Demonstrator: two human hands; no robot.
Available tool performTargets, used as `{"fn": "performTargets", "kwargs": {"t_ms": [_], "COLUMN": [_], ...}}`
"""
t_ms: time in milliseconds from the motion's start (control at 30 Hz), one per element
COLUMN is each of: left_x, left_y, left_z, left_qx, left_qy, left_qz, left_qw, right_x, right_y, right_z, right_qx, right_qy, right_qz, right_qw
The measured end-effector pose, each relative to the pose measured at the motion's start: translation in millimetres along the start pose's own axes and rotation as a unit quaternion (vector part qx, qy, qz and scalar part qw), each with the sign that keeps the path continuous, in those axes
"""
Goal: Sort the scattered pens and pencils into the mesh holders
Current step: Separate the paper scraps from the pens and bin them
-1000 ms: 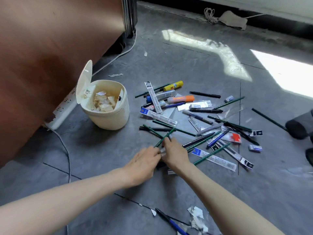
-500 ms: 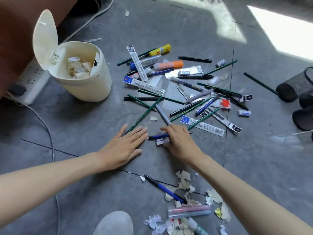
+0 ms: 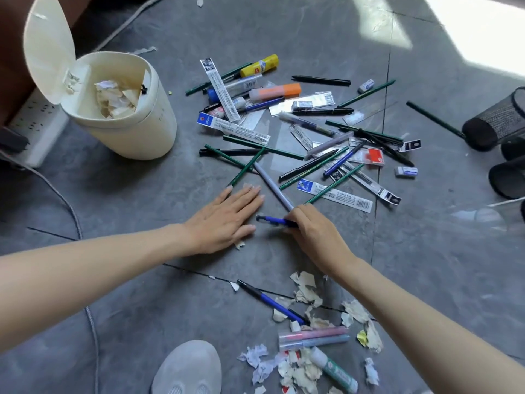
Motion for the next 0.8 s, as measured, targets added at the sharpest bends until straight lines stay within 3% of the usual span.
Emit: {"fn": "performTargets", "kwargs": {"t_ms": [133,233,400,500,667,800], "left_x": [39.4,60.6,72.5,76.2,58.5,53.3], "left_y": [11.4,8.2,-7.6,-17.5,-8.4,-10.7], "left_z": [32.7,47.2,39.6,58.4,108.5,107.8], "left_qx": [0.085,0.125,0.058,0.073,0.032,-0.004], "left_qy": [0.068,0.113,0.16,0.189,0.205,0.262], "left_qz": [-0.049,-0.053,0.061,0.123,0.115,0.103], "left_qw": [0.993,0.984,0.983,0.972,0.971,0.96], "right_x": [-6.6,-16.8,-25.5,-16.5,20.3,44.2], "right_y": [2.5,6.9,-1.0,-10.0,-14.8,-21.6], "right_z": [20.7,25.9,10.8,1.5,1.2,9.9], "right_qx": [-0.034,-0.022,0.046,0.055,0.057,0.068], "right_qy": [0.178,0.224,0.138,0.073,0.023,0.018], "right_qz": [0.019,0.019,0.016,0.026,0.0,-0.011], "right_qw": [0.983,0.974,0.989,0.995,0.998,0.997]}}
Point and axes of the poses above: each hand's wrist, its own x-axis away from the middle knuckle, its own y-axis out of the palm, z = x × y, the point moved 7 cm from there along -x, towards the middle knuckle, and after that the axes turned 13 degrees about z, right-handed, at the moved point
